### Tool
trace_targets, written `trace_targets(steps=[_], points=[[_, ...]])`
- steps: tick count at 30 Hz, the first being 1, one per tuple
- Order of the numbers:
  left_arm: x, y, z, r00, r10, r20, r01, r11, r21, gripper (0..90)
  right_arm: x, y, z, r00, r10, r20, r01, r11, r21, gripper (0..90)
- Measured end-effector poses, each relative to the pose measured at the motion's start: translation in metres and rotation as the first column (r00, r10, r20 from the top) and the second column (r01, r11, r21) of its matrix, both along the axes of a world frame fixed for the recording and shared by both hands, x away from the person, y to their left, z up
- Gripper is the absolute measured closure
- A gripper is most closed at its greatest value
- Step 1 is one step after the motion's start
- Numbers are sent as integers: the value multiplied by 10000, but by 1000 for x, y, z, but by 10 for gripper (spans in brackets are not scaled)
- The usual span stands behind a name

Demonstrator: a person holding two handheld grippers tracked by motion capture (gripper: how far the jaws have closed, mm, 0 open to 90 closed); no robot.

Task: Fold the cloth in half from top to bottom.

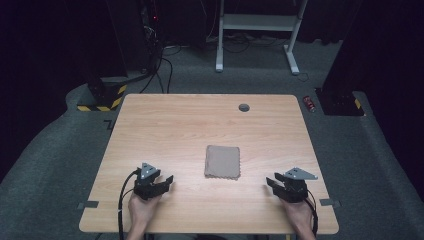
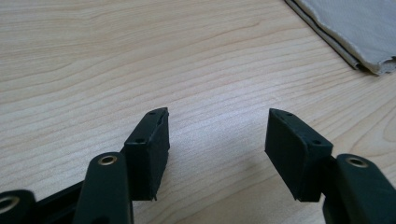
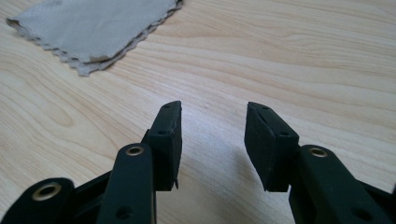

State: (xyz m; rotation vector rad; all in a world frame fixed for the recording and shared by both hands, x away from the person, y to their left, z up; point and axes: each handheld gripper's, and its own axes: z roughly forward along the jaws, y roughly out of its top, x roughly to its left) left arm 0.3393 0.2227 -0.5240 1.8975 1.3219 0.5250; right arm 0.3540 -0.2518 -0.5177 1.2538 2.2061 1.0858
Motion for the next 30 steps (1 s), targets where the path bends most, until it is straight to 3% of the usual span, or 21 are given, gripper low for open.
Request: trace_targets(steps=[6,10,16,30], points=[[2,2,-3,9999,108,-18,-108,9997,219,397,-3,0,-3,10000,-43,39,46,9973,-728,560],[2,2,-3,9999,164,45,-165,9994,308,395,-1,-2,-4,9999,-97,-27,95,9970,-774,556],[2,-3,-4,9998,155,144,-168,9957,912,382,0,-2,-4,9998,-160,-68,152,9955,-938,542],[2,-4,-4,9996,285,30,-287,9958,867,307,1,-3,-5,9997,-85,-213,66,9961,-879,425]])
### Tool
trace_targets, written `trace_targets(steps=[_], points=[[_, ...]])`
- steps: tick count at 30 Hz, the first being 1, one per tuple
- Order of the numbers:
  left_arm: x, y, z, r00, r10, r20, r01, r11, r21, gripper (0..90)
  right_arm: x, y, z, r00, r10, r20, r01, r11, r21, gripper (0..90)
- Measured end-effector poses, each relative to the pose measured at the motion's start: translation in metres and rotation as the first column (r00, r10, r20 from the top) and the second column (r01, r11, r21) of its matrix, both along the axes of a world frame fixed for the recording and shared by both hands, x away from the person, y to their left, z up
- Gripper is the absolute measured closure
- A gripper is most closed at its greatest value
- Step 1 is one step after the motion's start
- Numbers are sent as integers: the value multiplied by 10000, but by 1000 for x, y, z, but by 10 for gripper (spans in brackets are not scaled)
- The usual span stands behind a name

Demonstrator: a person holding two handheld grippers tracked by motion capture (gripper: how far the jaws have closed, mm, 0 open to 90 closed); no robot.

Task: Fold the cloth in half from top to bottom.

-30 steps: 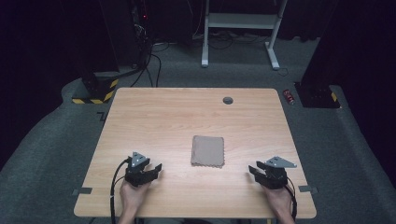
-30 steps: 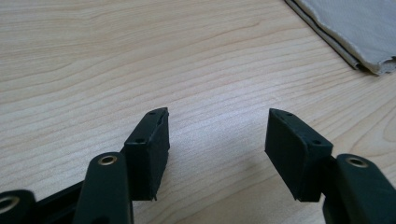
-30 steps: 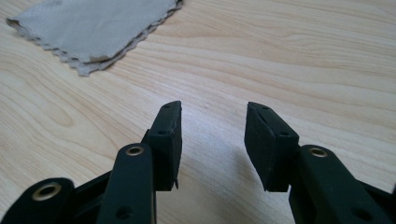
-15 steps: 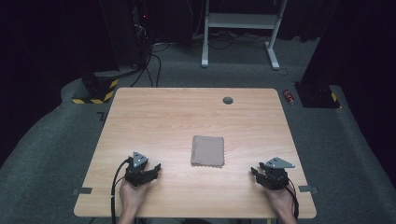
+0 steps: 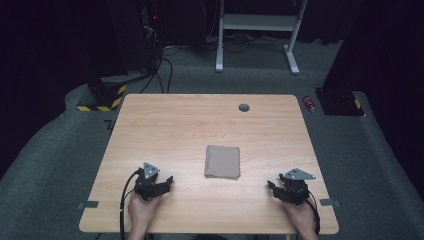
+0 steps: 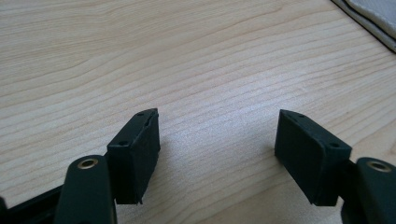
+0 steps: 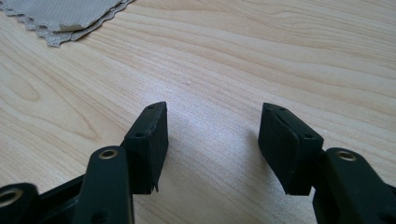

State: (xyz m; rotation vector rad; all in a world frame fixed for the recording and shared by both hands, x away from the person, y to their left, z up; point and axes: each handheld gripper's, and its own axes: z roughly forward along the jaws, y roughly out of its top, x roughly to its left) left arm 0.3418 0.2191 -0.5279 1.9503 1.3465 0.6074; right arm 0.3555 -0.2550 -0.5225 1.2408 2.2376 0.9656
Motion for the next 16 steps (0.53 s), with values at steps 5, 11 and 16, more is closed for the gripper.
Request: trace_targets(steps=[5,11,16], points=[[0,-1,0,10000,10,4,-10,10000,7,297,0,0,0,10000,-21,-15,21,10000,10,424],[0,-1,0,10000,16,-6,-16,10000,-9,291,0,0,0,10000,-20,-12,20,10000,8,423],[0,-1,0,10000,4,-12,-4,10000,-11,289,0,0,0,10000,-21,-14,21,10000,9,423]])
